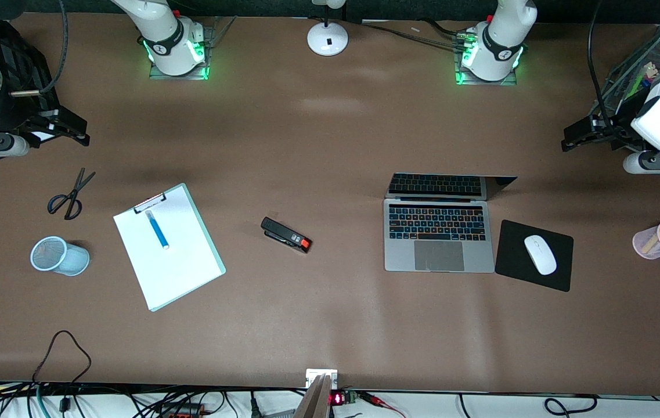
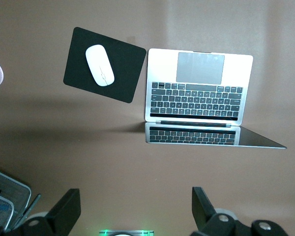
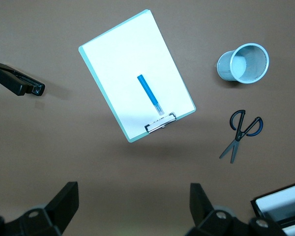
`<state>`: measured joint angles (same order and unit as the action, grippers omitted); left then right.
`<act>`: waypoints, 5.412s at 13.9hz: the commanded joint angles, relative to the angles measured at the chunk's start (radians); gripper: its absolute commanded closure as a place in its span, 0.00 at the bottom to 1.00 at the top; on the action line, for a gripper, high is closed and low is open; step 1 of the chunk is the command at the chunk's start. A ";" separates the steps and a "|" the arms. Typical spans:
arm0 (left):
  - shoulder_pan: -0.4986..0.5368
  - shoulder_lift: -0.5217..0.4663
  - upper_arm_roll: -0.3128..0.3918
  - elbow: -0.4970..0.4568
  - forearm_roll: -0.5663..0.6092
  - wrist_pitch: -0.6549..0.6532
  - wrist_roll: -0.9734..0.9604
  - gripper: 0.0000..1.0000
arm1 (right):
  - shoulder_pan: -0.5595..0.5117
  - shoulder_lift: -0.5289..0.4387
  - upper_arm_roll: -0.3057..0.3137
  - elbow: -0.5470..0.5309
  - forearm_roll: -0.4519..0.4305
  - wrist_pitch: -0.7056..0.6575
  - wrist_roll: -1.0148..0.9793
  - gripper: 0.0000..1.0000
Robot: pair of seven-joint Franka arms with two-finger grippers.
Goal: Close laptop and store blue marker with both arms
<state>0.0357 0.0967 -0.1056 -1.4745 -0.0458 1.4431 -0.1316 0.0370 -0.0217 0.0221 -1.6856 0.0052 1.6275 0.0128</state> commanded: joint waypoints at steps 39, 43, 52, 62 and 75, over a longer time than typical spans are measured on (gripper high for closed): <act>0.036 0.043 -0.063 0.074 0.014 -0.033 0.073 0.85 | 0.029 0.480 0.001 -0.249 -0.004 0.776 -0.622 0.40; -0.013 0.060 -0.100 0.031 0.011 -0.119 0.055 1.00 | 0.029 0.534 0.001 -0.214 -0.004 0.805 -0.622 0.53; -0.108 0.052 -0.187 -0.268 -0.049 0.077 -0.203 1.00 | 0.024 0.595 -0.001 -0.204 0.001 0.851 -0.620 0.58; -0.099 0.086 -0.232 -0.535 -0.048 0.529 -0.235 1.00 | 0.018 0.646 -0.002 -0.171 0.004 0.885 -0.606 0.82; -0.071 0.359 -0.212 -0.311 0.119 0.763 -0.223 1.00 | -0.038 0.432 -0.008 -0.141 0.006 0.712 -0.748 1.00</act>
<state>-0.0336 0.3873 -0.3172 -1.8502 0.0200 2.1883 -0.3622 0.0182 0.4854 0.0075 -1.8003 0.0074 2.3763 -0.6458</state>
